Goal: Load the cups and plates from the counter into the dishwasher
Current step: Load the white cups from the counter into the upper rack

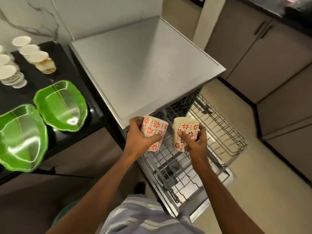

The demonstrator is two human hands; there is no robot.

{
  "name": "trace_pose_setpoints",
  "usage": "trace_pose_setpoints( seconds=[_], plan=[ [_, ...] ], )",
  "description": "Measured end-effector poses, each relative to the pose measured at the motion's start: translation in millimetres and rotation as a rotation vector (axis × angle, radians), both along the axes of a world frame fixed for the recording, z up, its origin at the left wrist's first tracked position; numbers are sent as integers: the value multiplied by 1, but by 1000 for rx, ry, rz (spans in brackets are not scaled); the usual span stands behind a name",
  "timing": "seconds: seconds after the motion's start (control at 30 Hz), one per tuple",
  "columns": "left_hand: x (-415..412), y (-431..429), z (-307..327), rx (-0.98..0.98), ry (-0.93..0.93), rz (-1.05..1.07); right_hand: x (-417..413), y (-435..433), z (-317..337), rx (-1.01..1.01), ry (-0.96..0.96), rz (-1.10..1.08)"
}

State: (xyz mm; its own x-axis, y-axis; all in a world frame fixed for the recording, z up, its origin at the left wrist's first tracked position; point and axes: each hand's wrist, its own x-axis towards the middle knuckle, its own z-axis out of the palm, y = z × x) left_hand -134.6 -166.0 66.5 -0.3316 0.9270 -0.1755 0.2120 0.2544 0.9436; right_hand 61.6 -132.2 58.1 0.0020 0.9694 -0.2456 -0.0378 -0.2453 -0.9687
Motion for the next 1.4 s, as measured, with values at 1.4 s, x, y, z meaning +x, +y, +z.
trace_pose_setpoints(
  seconds=[1.4],
  plan=[
    [-14,146,-215,-378,943,-570,-67,42,-218,67,-1297,615]
  ],
)
